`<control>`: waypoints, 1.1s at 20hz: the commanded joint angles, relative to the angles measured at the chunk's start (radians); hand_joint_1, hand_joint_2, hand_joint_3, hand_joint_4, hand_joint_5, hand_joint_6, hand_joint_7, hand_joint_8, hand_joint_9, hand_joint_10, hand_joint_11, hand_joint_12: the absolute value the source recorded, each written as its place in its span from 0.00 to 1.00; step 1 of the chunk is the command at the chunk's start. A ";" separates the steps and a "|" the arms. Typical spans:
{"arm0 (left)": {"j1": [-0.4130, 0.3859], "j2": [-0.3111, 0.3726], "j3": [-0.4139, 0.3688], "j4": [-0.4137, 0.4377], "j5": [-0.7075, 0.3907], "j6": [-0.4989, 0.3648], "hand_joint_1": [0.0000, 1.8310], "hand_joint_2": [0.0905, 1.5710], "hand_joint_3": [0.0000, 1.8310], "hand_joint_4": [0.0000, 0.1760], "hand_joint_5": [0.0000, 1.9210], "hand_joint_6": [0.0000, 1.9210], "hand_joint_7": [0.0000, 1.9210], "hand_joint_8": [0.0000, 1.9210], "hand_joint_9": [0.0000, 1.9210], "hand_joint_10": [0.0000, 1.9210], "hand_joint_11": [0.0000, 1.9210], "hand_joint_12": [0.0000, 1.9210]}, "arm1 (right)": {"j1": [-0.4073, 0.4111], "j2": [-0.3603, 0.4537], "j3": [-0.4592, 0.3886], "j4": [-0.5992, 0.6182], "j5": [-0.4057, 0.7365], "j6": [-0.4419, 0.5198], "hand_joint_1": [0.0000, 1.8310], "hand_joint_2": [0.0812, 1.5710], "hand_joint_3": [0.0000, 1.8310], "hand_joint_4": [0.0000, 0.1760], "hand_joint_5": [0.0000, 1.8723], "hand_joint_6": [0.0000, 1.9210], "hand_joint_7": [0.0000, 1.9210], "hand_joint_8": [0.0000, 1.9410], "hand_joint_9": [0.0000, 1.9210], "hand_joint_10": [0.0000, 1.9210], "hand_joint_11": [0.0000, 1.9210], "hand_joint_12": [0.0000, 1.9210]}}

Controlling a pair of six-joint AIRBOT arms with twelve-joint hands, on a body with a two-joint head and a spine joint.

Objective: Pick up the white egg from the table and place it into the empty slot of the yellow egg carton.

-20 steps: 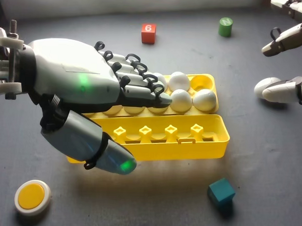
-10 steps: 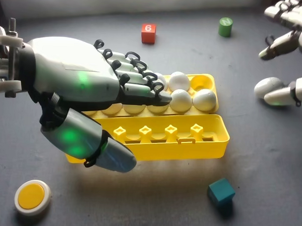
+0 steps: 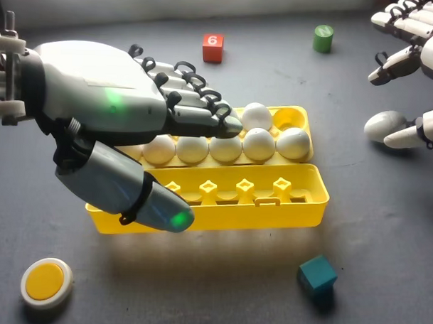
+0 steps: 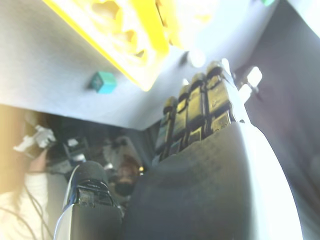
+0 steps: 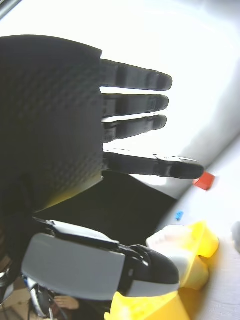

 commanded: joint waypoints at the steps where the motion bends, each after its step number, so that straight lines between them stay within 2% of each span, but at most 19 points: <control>1: -0.016 -0.002 0.001 -0.031 0.035 -0.004 0.00 0.70 0.00 0.00 0.00 0.00 0.00 0.00 0.00 0.00 0.00 0.00 | 0.015 0.002 0.016 0.003 0.092 0.014 0.34 0.48 0.00 0.84 0.40 0.01 0.00 0.00 0.00 0.00 0.00 0.00; 3: -0.017 -0.001 0.007 -0.031 0.023 -0.005 0.00 0.71 0.00 0.00 0.00 0.00 0.00 0.00 0.00 0.00 0.00 0.00 | 0.015 -0.016 0.048 -0.023 0.078 0.022 0.35 0.47 0.00 0.74 0.43 0.02 0.00 0.00 0.00 0.00 0.00 0.00; 4: -0.017 -0.001 0.010 -0.031 0.020 -0.005 0.00 0.70 0.00 0.00 0.00 0.00 0.00 0.00 0.00 0.00 0.01 0.00 | 0.015 -0.022 0.055 -0.031 0.075 0.022 0.33 0.47 0.00 0.83 0.42 0.01 0.00 0.00 0.00 0.00 0.00 0.00; 7: -0.019 -0.003 0.024 -0.031 0.017 -0.005 0.00 0.70 0.00 0.00 0.00 0.00 0.00 0.00 0.00 0.00 0.01 0.00 | 0.023 -0.041 0.080 -0.056 0.065 0.022 0.36 0.46 0.00 0.79 0.44 0.02 0.00 0.00 0.00 0.00 0.00 0.00; 12: -0.019 -0.003 0.027 0.006 0.004 -0.005 0.00 0.71 0.00 0.00 0.00 0.00 0.00 0.00 0.00 0.00 0.01 0.00 | 0.025 -0.070 0.116 -0.074 0.040 0.023 0.37 0.46 0.00 0.81 0.45 0.02 0.00 0.00 0.00 0.00 0.00 0.00; 14: -0.019 -0.002 0.026 -0.008 -0.002 -0.005 0.00 0.71 0.00 0.00 0.00 0.00 0.00 0.00 0.00 0.00 0.00 0.00 | 0.028 -0.083 0.138 -0.123 0.039 0.073 0.37 0.46 0.00 0.79 0.46 0.02 0.00 0.00 0.00 0.00 0.00 0.00; 15: -0.019 -0.003 0.025 -0.011 -0.002 -0.002 0.00 0.70 0.00 0.00 0.00 0.00 0.00 0.00 0.00 0.00 0.00 0.00 | 0.031 -0.090 0.150 -0.155 0.039 0.104 0.37 0.46 0.00 0.72 0.47 0.02 0.00 0.00 0.00 0.00 0.00 0.00; 16: -0.021 -0.003 0.023 -0.011 0.003 -0.002 0.00 0.71 0.00 0.00 0.00 0.00 0.00 0.00 0.00 0.00 0.00 0.00 | 0.035 -0.096 0.159 -0.173 0.039 0.119 0.37 0.47 0.00 0.80 0.47 0.02 0.00 0.00 0.00 0.00 0.00 0.00; 17: -0.026 -0.003 0.021 -0.011 0.008 -0.002 0.00 0.71 0.00 0.00 0.00 0.00 0.00 0.00 0.00 0.00 0.00 0.00 | 0.038 -0.100 0.166 -0.194 0.039 0.134 0.39 0.47 0.00 0.78 0.48 0.02 0.00 0.00 0.00 0.00 0.00 0.00; 19: -0.029 -0.003 0.019 -0.011 0.022 -0.002 0.00 0.71 0.00 0.00 0.00 0.00 0.00 0.00 0.00 0.00 0.00 0.00 | 0.042 -0.108 0.178 -0.237 0.039 0.156 0.39 0.48 0.00 0.81 0.48 0.02 0.00 0.00 0.00 0.00 0.00 0.00; 21: -0.029 -0.003 0.019 -0.008 0.027 -0.002 0.00 0.71 0.00 0.00 0.00 0.00 0.00 0.00 0.00 0.00 0.00 0.00 | 0.042 -0.115 0.190 -0.261 0.038 0.156 0.39 0.49 0.01 0.88 0.49 0.02 0.00 0.00 0.00 0.00 0.00 0.00; 22: -0.029 -0.003 0.019 -0.008 0.028 -0.002 0.00 0.71 0.00 0.00 0.00 0.00 0.00 0.00 0.00 0.00 0.00 0.00 | 0.042 -0.119 0.196 -0.269 0.037 0.156 0.39 0.49 0.01 0.88 0.49 0.02 0.00 0.00 0.00 0.00 0.00 0.00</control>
